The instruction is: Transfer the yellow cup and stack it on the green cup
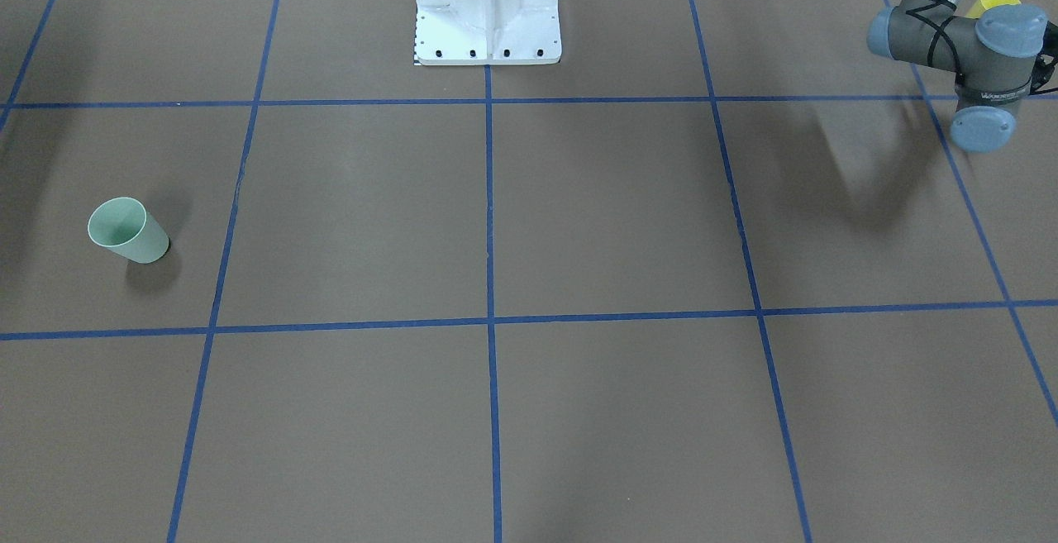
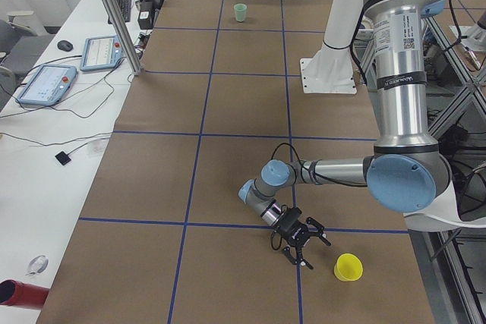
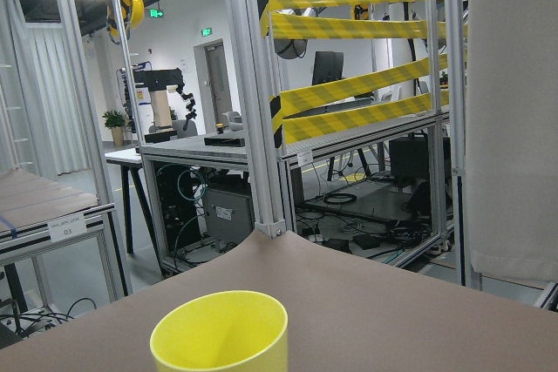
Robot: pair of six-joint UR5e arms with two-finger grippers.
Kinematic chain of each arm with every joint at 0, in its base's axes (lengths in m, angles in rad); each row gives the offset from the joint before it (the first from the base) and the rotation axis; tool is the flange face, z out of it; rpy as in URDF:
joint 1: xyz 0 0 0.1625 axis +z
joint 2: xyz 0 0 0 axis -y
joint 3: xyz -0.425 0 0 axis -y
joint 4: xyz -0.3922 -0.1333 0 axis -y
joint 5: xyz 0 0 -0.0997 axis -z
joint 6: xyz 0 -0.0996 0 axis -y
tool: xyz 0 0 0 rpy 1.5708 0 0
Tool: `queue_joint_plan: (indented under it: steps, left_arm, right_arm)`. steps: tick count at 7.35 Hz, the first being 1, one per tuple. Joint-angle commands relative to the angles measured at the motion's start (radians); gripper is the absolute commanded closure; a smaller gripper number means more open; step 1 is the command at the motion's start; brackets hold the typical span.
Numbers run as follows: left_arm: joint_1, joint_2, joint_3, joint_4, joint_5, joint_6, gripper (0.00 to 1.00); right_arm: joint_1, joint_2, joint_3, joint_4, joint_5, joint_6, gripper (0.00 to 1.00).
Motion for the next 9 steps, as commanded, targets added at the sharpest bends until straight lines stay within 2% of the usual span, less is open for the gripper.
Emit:
queue_joint_plan:
  steps: [1,5,7,9]
  left_arm:
    - [0.004,0.004,0.010,0.003,-0.071,0.001,0.00]
    - [0.003,0.041,0.016,0.001,-0.164,0.001,0.00]
    - [0.003,0.058,0.016,-0.008,-0.183,0.001,0.00]
    - [0.004,0.059,0.074,-0.066,-0.197,-0.002,0.00]
  right_arm:
    - [0.000,0.000,0.000,0.004,0.000,0.000,0.01]
    - [0.000,0.003,0.006,0.004,0.000,0.000,0.01]
    - [0.000,0.006,0.006,0.004,0.000,0.000,0.01]
    - [0.000,0.006,0.006,0.004,0.000,-0.002,0.01]
